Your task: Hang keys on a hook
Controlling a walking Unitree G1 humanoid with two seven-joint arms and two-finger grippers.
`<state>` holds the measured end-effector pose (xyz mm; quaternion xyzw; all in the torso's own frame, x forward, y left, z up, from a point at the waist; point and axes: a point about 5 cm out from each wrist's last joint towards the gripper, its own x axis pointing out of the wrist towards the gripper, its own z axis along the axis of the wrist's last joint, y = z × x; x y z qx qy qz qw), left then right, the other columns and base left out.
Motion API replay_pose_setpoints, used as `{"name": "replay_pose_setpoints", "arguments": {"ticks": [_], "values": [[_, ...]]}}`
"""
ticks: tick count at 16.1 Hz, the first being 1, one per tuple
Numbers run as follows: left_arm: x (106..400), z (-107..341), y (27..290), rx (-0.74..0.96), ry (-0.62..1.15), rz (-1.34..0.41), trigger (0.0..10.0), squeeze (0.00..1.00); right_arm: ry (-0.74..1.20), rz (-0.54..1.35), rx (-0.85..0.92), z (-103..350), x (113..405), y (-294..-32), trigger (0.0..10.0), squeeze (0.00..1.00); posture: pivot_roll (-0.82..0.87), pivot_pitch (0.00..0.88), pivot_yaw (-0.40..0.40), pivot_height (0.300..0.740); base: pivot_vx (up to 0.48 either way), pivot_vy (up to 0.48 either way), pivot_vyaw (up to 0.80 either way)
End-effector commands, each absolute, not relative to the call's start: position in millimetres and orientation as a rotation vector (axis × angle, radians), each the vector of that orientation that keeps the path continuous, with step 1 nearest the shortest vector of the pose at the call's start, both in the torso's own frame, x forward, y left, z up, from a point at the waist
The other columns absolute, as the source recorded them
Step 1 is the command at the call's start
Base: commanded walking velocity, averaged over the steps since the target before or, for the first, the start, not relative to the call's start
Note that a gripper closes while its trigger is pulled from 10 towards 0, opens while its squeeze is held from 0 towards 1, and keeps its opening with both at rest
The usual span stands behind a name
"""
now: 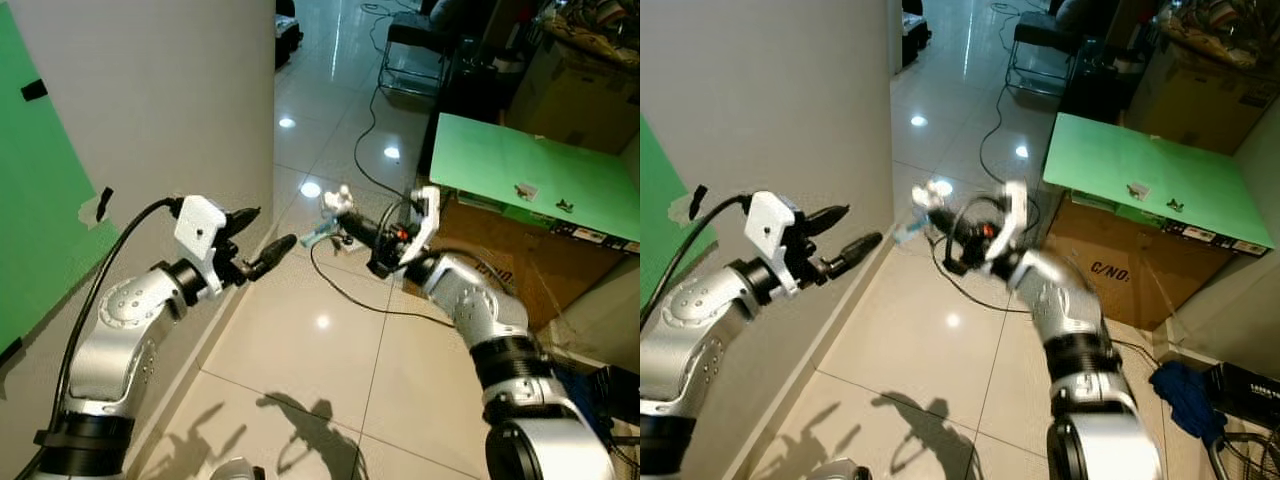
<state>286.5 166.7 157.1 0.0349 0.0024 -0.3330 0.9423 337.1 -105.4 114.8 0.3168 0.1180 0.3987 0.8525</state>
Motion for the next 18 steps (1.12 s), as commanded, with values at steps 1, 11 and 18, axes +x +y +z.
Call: {"name": "replay_pose_setpoints", "arguments": {"ticks": [1, 11, 18], "values": [[286.2, 159.7, 168.7, 0.031, -0.006, -0.638, 10.0, 0.0, 0.252, 0.794, 0.713, 114.1, 337.5, -110.5, 0.0, 0.0, -0.02, 0.0, -0.071, 0.74, 0.0, 0.0, 0.0], [286.7, 117.5, 154.7, -0.157, 0.035, -0.234, 10.0, 0.0, 0.087, 0.707, 0.392, 130.7, 332.3, -98.3, 0.0, 0.0, -0.03, 0.0, -0.036, 0.74, 0.0, 0.0, 0.0], [283.4, 91.9, 187.3, 0.034, 0.043, 0.192, 10.0, 0.0, -0.014, 0.35, -0.294, 110.0, 335.8, -108.6, 0.0, 0.0, -0.02, 0.0, -0.037, 0.74, 0.0, 0.0, 0.0]]}}
